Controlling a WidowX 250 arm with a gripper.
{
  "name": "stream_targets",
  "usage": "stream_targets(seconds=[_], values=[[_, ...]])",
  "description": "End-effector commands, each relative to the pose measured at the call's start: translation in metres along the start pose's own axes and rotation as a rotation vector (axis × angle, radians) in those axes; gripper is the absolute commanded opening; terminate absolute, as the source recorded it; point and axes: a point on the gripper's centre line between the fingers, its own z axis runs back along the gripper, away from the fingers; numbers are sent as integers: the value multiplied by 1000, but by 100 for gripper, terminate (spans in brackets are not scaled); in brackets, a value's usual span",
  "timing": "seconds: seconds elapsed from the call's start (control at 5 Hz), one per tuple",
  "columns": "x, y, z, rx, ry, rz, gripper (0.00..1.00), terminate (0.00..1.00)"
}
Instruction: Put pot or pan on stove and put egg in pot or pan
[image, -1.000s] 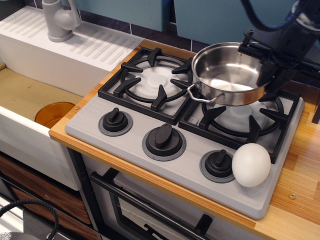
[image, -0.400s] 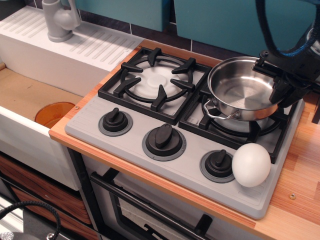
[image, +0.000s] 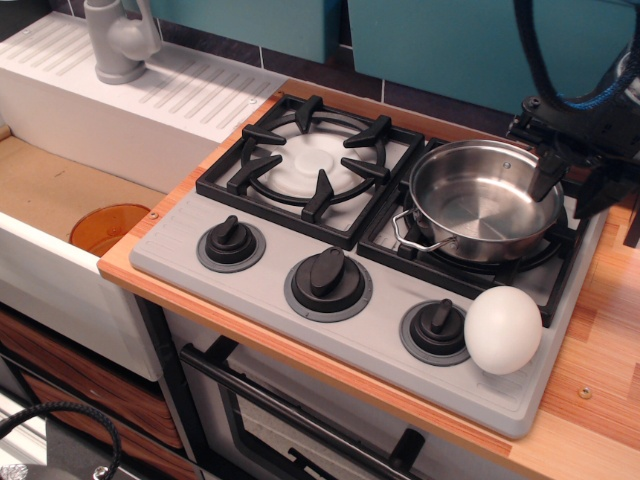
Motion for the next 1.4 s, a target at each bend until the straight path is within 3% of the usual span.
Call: stream_targets(seconds=[0.0,0.2,0.8,1.2], values=[[7,14,43,-40,0,1,100,0],[1,22,56,-72,66,-24,100,0],[1,22,56,-72,66,-24,100,0],[-29,9,66,-39,2,40,100,0]])
